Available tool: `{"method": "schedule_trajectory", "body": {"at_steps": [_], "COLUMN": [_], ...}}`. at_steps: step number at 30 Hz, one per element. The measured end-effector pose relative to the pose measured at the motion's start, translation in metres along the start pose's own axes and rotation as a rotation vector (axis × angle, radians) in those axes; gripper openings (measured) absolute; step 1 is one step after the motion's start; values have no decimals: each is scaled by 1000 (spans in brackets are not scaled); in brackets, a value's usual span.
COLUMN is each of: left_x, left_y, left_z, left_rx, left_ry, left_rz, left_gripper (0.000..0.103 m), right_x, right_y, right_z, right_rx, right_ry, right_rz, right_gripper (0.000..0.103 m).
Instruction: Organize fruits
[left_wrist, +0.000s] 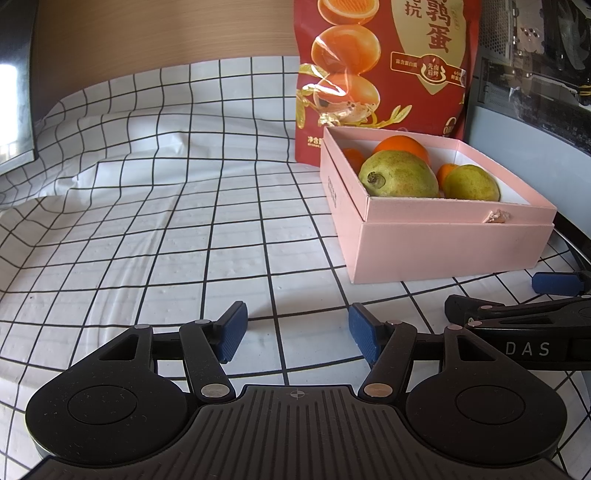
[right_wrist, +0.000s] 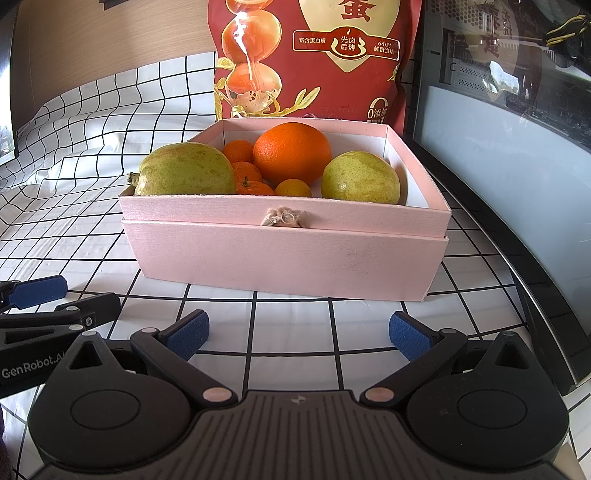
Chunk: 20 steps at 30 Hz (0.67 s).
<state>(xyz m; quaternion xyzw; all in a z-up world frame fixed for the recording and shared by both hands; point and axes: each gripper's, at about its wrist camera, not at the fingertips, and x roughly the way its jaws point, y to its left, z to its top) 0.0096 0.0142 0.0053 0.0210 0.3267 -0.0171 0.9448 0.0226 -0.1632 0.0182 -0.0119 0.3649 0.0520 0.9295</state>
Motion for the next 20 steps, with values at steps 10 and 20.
{"method": "schedule_trajectory", "body": {"at_steps": [10,20], "left_x": [0,1], "left_y": [0,0], "left_z": [0,0], "left_rx": [1,8], "left_ry": [0,-1], "left_rz": [-4,-18], "left_gripper": [67,66], "right_x": [0,0], "right_y": [0,0], "right_z": [0,0], "right_rx": [0,0], "right_ry": [0,0], "right_rz": [0,0], "right_gripper": [103,103]}}
